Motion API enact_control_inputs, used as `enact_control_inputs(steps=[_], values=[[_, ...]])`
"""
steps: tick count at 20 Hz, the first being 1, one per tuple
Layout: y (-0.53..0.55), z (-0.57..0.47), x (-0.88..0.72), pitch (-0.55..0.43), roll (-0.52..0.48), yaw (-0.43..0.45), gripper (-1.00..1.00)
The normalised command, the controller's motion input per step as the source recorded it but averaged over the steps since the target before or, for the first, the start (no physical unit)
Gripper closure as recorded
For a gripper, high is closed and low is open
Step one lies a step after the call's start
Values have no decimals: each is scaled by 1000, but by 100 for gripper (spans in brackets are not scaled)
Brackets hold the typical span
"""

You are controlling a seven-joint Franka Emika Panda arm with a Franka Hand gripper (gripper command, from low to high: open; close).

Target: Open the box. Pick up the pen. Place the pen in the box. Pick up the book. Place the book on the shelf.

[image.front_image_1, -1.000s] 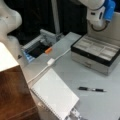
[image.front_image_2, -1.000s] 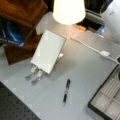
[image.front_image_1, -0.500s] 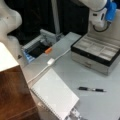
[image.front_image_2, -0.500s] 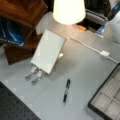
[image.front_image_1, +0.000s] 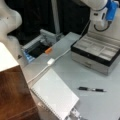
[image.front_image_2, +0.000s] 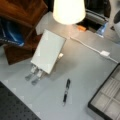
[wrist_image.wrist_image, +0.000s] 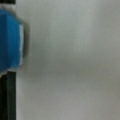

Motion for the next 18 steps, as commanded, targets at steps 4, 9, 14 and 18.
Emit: enact_control_inputs(steps=[4, 9, 14, 18], values=[[-128, 248, 213, 89, -246, 169, -100], [-321, 265, 265, 108, -313, 258, -100], [-438, 207, 418, 111, -392, 298, -100], [-268, 159, 457, 107, -576, 246, -100]])
